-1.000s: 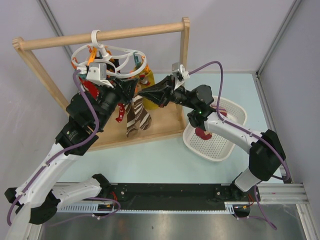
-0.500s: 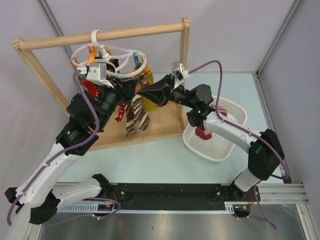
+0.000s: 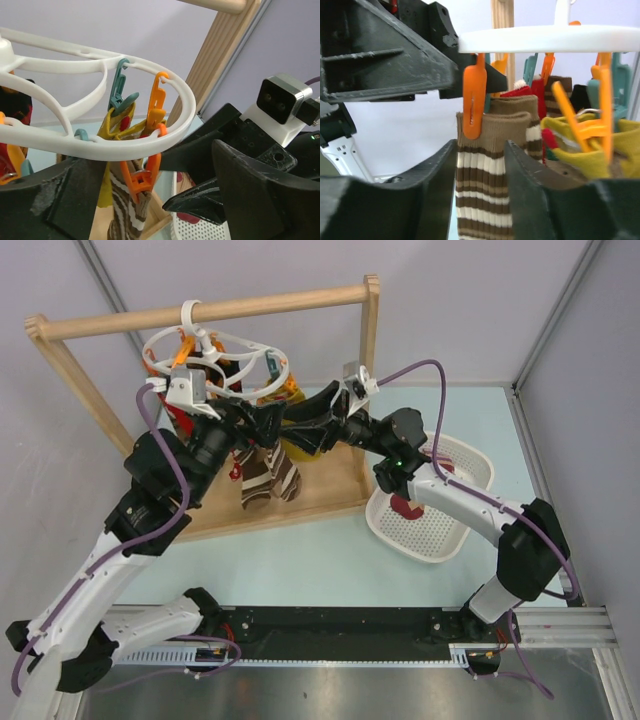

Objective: Clip the socks to the hanger
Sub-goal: Clamp the sock onto the hanger, then reset both arms

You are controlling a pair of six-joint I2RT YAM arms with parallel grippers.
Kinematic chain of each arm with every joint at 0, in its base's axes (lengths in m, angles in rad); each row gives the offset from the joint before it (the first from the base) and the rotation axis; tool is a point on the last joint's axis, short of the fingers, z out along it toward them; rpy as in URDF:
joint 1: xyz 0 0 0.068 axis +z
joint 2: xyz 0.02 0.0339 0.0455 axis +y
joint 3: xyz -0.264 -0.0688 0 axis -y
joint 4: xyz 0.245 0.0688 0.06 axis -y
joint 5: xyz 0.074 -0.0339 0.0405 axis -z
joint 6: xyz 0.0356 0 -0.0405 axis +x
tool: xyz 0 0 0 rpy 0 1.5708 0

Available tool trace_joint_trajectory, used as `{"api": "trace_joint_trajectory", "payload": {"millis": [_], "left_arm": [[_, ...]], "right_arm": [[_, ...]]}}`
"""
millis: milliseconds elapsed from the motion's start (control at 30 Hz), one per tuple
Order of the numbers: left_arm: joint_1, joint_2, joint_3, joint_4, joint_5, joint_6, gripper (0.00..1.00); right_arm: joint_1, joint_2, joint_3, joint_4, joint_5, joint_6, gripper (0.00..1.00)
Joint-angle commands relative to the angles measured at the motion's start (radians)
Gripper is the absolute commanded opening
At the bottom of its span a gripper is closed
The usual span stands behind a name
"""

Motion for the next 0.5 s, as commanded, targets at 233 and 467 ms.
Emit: {"api": "trace_joint_trajectory", "payload": {"millis": [233,467], "left_arm": [[0.006,-0.161,0.036,-0.161,-0.042,-0.008,1.00],[0.006,-0.319,0.003,-0.403,-0.122,-0.018,1.00]], "right_arm": [[-0.029,-0.337,-0.048,-0.531,0.367,-0.306,0.82],[-0.040,-0.607,-0.114,-0.913,0.783,-0.416,0.94]]}}
